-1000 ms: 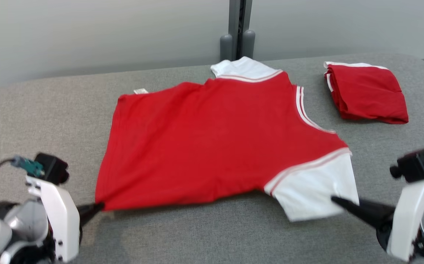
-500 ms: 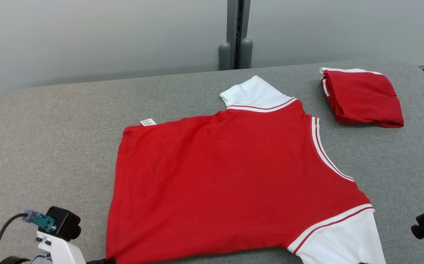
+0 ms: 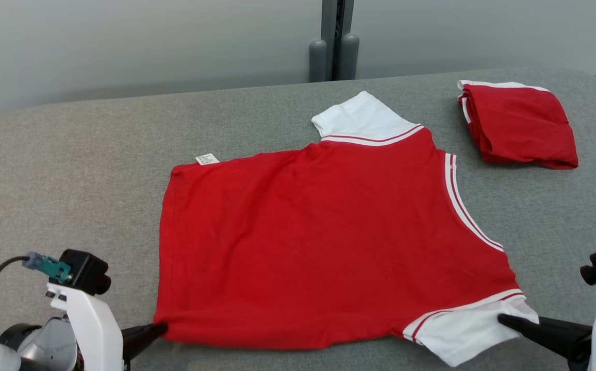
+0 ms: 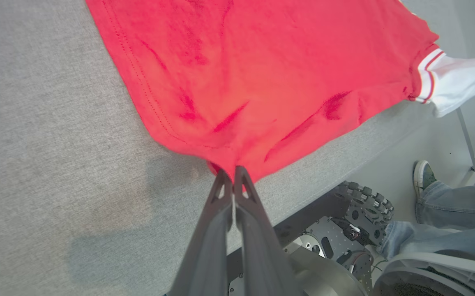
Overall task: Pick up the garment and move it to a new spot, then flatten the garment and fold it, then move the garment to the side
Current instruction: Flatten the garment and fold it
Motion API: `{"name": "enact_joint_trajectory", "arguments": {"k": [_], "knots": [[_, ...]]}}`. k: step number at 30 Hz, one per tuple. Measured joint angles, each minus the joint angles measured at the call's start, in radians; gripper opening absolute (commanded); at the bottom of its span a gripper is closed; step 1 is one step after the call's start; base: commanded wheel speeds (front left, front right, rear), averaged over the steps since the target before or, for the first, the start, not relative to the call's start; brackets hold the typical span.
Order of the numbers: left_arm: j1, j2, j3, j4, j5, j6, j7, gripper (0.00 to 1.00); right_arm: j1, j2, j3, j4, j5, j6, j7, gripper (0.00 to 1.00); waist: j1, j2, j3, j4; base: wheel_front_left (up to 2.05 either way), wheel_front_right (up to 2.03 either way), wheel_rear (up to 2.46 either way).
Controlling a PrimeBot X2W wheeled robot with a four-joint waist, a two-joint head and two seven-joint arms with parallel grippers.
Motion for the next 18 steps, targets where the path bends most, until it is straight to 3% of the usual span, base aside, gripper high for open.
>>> {"name": "enact_joint_trajectory", "arguments": {"k": [8, 18], "knots": [[-0.115, -0.050, 0.022, 0.151, -0.062, -0.058, 0.064, 0.00, -0.075, 0.070, -0.035, 0.054, 0.042, 0.000, 0.063, 0.00, 0.0000, 0.0000, 0.031, -0.015, 0.00, 0.00, 0.00], [-0.242, -0.073, 0.023, 0.312, -0.092, -0.071, 0.172, 0.00, -0.172, 0.137, -0.073, 0.157, 0.082, 0.000, 0.092, 0.00, 0.0000, 0.0000, 0.074, -0.038, 0.00, 0.00, 0.00]]}}
